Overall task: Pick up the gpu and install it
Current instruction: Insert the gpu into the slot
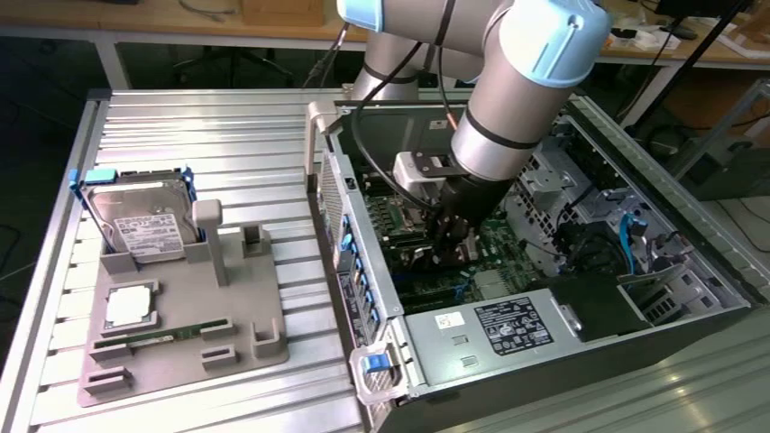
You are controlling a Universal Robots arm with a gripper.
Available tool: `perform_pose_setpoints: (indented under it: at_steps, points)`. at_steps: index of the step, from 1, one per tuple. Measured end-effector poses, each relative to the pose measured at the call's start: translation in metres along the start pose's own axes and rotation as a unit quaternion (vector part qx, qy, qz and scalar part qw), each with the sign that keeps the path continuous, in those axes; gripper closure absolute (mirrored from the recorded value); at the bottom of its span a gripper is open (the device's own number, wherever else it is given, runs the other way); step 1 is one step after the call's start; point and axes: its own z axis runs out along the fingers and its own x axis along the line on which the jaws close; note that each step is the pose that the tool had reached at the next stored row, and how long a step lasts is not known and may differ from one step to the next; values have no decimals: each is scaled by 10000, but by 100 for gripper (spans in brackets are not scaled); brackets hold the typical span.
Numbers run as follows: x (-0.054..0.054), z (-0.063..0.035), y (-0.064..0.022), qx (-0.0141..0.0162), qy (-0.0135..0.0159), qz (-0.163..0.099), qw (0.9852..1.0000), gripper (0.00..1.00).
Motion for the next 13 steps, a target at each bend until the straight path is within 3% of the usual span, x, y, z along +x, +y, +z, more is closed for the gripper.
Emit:
perform_pose_setpoints:
  at_steps: [10,13]
  points:
    - [0,2,0,0,0,0,10000,73]
    - [0,45,4,3,0,0,10000,73]
